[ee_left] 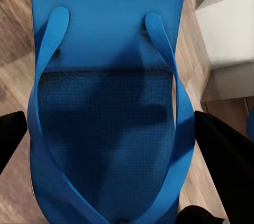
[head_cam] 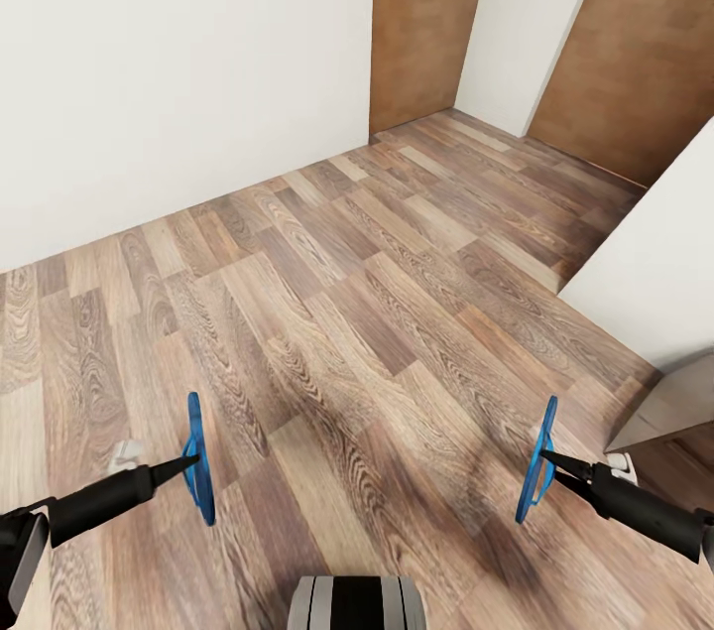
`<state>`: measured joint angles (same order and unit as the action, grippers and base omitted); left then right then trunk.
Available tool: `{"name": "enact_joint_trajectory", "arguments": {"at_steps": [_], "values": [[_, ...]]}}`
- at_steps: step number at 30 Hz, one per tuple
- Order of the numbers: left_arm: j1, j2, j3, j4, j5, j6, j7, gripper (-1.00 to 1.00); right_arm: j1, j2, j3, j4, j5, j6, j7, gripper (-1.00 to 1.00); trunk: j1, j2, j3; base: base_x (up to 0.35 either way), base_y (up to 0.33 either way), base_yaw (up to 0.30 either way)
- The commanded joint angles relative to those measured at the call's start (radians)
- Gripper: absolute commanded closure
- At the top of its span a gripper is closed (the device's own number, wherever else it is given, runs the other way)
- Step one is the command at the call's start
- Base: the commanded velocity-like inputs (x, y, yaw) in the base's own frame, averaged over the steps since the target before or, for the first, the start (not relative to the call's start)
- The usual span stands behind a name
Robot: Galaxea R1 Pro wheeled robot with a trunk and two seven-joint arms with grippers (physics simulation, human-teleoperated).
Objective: In the bedroom, move the book from the bed onto either nightstand, and place the two sandals side by side next to the bed.
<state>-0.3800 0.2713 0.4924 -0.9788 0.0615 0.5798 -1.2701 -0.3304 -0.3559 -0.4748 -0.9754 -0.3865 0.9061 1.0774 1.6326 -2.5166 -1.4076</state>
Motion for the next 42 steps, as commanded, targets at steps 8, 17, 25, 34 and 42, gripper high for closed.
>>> {"name": "enact_joint_trajectory", "arguments": {"at_steps": [8,17,25,34,42], "values": [[0.000,-0.031,0.000,0.000,-0.002,0.007,0.003,1.00,0.007,0.000,0.003,0.007,0.006,-0.002,0.003,1.00,0.000,0.000,-0.001,0.000,0.000,0.000],[0.010,-0.042,0.000,0.006,-0.014,-0.004,0.021,1.00,0.066,0.012,0.008,0.222,0.128,-0.352,0.017,1.00,-0.003,0.001,0.023,0.000,0.000,0.000],[0.013,-0.021,0.002,0.236,-0.102,-0.234,0.025,1.00,0.068,0.012,0.008,0.358,0.136,-0.451,0.022,1.00,-0.006,0.003,0.054,0.000,0.000,0.000],[0.013,-0.020,0.000,0.319,-0.133,-0.297,0.028,1.00,0.068,0.012,0.008,0.384,0.136,-0.517,0.022,1.00,-0.011,0.005,0.088,0.000,0.000,0.000],[0.013,-0.021,0.000,0.338,-0.148,-0.315,0.029,1.00,0.068,0.012,0.008,0.387,0.135,-0.541,0.022,1.00,-0.014,0.007,0.119,0.000,0.000,0.000]]}}
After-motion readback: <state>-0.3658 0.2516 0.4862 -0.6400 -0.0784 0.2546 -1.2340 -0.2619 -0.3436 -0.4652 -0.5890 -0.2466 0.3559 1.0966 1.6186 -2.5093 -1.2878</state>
